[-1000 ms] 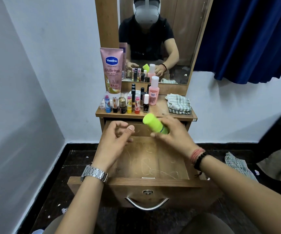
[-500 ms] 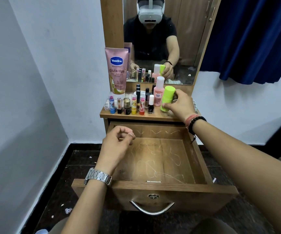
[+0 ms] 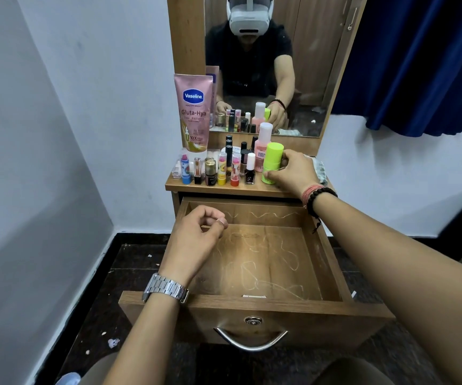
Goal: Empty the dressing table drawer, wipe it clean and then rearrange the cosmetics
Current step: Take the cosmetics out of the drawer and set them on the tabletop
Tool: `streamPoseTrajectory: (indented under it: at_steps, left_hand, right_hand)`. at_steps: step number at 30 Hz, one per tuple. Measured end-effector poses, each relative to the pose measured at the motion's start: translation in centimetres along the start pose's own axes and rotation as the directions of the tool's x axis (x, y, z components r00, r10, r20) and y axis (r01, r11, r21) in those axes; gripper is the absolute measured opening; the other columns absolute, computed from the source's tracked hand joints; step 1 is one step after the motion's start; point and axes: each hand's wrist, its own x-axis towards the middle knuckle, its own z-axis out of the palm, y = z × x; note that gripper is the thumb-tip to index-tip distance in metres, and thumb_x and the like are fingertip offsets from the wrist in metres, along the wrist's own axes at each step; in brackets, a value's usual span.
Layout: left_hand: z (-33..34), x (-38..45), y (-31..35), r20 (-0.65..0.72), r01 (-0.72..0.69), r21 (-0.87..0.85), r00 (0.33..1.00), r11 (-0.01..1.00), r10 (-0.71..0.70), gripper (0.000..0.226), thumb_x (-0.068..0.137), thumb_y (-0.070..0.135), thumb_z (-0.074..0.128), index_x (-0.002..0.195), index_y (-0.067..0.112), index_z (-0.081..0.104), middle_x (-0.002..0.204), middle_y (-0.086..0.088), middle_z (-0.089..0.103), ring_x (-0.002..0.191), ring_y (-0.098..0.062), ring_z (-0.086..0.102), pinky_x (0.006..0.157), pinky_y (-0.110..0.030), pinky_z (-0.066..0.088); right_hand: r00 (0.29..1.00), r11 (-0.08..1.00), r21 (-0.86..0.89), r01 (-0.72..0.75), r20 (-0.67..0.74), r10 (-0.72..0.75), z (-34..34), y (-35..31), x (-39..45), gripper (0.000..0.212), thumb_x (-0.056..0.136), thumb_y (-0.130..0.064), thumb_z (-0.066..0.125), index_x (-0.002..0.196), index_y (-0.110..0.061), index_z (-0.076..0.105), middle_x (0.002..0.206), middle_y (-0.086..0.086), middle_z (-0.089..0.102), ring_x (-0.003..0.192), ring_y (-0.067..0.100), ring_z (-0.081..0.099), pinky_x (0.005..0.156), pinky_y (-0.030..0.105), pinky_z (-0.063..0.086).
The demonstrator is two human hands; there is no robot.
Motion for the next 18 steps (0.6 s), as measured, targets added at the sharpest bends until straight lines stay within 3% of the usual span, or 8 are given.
streamPoseTrajectory:
  at_steps: [7,14,16,18]
  left_hand:
    - [0.1,0.1,-0.1,0.02,-0.003,0.011,1.0,1.0,0.003,0.008,0.086,0.037,0.06,0.087,0.045,0.061,0.084,0.011,0.07,0.08,-0.004,0.068,0.083,-0.044,0.055]
    - [0.1,0.2,-0.4,0.011,0.013,0.027,1.0,1.0,-0.013,0.005,0.087,0.029,0.064,0.087,0.034,0.063,0.084,0.005,0.07,0.084,-0.008,0.067,0.085,-0.044,0.054]
    - [0.1,0.2,-0.5,0.011,0.017,0.027,1.0,0.999,-0.017,0.006,0.086,0.028,0.065,0.087,0.033,0.063,0.084,0.003,0.07,0.084,-0.008,0.067,0.085,-0.043,0.054]
    - [0.1,0.2,-0.5,0.01,0.019,0.03,1.0,0.999,-0.019,0.007,0.086,0.028,0.064,0.087,0.035,0.063,0.085,0.004,0.07,0.085,-0.008,0.067,0.085,-0.043,0.054]
  right_hand:
    - [1.0,1.0,-0.02,-0.006,0.024,0.006,0.3,-0.3,0.1,0.041,0.073,-0.026,0.08,0.108,-0.009,0.065,0.109,0.01,0.069,0.101,0.024,0.062,0.086,0.038,0.051]
    - [0.998,0.999,-0.011,0.032,0.059,-0.031,0.0,-0.1,-0.8,0.054,0.074,-0.024,0.08,0.121,-0.01,0.058,0.117,0.004,0.065,0.107,0.019,0.059,0.089,0.032,0.047]
    - [0.998,0.996,0.05,0.07,0.003,-0.07,-0.3,0.2,-1.8,0.056,0.076,-0.028,0.079,0.125,-0.014,0.056,0.11,-0.002,0.061,0.101,0.013,0.056,0.086,0.028,0.046]
    - [0.984,0.988,0.057,0.14,-0.119,-0.133,-1.1,0.7,-2.6,0.042,0.081,-0.029,0.072,0.12,-0.018,0.06,0.104,-0.005,0.061,0.096,0.01,0.056,0.082,0.025,0.045]
